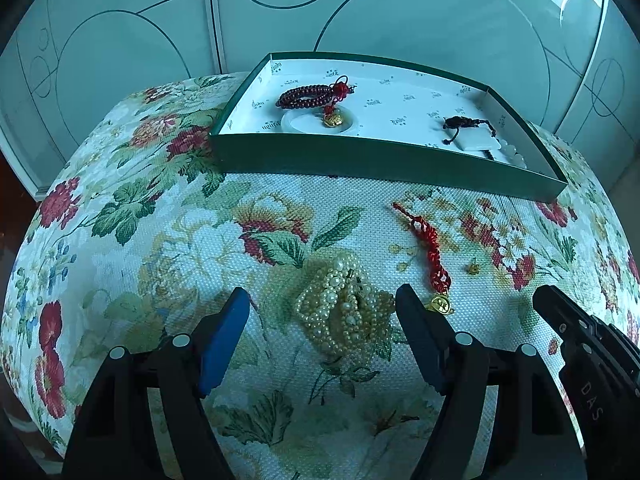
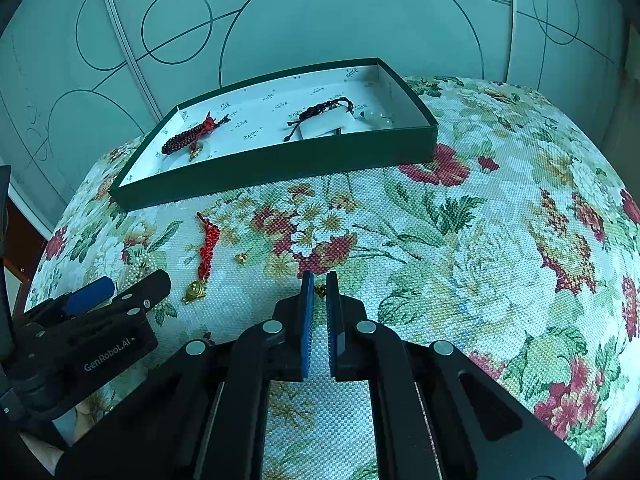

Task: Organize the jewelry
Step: 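Grasp the white pearl strand with the left tool, then lift and carry the pearl strand with the left tool into the box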

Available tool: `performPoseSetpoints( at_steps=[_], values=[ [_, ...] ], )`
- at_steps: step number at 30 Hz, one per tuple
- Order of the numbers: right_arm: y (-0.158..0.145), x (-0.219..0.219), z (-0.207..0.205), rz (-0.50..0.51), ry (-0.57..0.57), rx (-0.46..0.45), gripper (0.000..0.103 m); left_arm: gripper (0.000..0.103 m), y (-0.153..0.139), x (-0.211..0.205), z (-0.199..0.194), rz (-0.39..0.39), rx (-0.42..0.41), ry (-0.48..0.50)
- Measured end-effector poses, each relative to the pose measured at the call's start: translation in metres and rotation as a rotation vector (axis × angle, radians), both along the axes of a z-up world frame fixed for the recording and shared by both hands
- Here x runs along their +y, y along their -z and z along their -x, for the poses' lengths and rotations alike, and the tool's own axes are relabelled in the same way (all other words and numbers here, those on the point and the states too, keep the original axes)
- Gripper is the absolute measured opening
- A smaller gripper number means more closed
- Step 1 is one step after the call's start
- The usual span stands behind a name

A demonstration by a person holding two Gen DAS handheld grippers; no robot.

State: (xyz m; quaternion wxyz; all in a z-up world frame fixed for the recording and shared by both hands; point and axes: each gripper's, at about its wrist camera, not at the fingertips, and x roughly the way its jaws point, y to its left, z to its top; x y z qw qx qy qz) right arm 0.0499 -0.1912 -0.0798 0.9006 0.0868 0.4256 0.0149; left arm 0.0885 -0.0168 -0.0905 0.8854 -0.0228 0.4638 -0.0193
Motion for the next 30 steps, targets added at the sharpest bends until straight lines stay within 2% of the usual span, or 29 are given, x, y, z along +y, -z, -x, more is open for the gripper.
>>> performPoseSetpoints(
  at_steps=[1,5,11,22,30],
  values=[
    [0.000,0.000,0.000,0.000,0.000,0.001,0.006,0.072,0.000,0.000,0.000,-0.001,-0.006,0.002],
    [0.002,0.000,-0.001,0.000,0.000,0.006,0.006,0.044,-0.002,-0.005,0.003,-0.010,-0.032,0.044],
    [0.002,0.000,-0.002,0.000,0.001,0.006,0.006,0.022,-0.003,-0.012,0.006,0.009,-0.053,0.095],
    [0.002,0.001,-0.001,0.009,-0.006,0.001,0.006,0.013,-0.006,-0.007,0.008,0.032,-0.061,0.095],
    [-0.003,0.006,0.002,0.021,-0.014,-0.006,0.006,0.013,-0.010,0.001,0.007,0.037,-0.061,0.079]
  ],
)
